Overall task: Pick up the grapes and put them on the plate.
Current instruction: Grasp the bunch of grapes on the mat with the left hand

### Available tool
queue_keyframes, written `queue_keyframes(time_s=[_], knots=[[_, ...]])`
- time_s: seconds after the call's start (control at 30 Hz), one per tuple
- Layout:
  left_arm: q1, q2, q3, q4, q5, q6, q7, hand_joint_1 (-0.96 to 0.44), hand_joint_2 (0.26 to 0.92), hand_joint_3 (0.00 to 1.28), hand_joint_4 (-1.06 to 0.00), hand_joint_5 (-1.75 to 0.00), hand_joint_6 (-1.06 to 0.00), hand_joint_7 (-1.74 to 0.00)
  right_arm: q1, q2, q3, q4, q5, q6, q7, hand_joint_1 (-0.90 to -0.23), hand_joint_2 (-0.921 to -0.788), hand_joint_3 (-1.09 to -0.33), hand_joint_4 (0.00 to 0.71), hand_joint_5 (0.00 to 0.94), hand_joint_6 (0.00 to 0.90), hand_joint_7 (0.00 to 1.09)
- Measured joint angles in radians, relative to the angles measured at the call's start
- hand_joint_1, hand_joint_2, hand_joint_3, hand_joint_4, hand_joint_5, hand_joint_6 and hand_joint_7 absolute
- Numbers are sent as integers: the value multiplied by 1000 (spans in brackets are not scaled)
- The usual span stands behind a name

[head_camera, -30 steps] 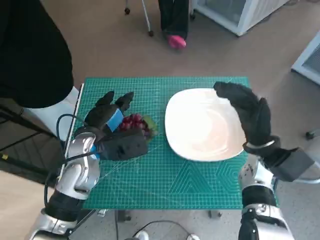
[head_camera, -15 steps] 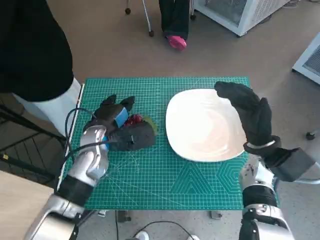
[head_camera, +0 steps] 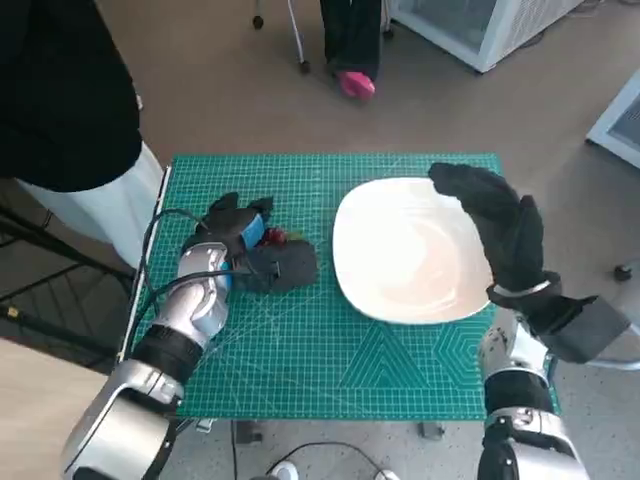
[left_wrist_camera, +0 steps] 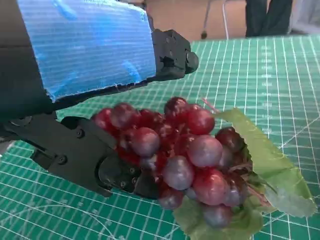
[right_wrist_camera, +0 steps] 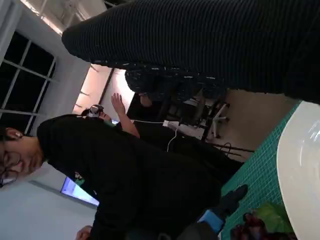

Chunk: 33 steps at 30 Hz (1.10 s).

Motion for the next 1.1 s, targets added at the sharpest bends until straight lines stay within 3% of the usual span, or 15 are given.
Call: queue_keyframes(time_s=[0.33,1.1], knots=[[-40,-26,-17,130,-31,-60,40,-369,740,0,-76,-12,-239,-25,0,-3,-3,0,0,0,0,-457,-921,-530,285,1,259,2],[-86,-37,-45,263,-44,-134,138,-316,741,1,-186,-24,-325,-38,0,-16,4,0,-2,-9,-15,-449,-921,-536,283,0,258,0]])
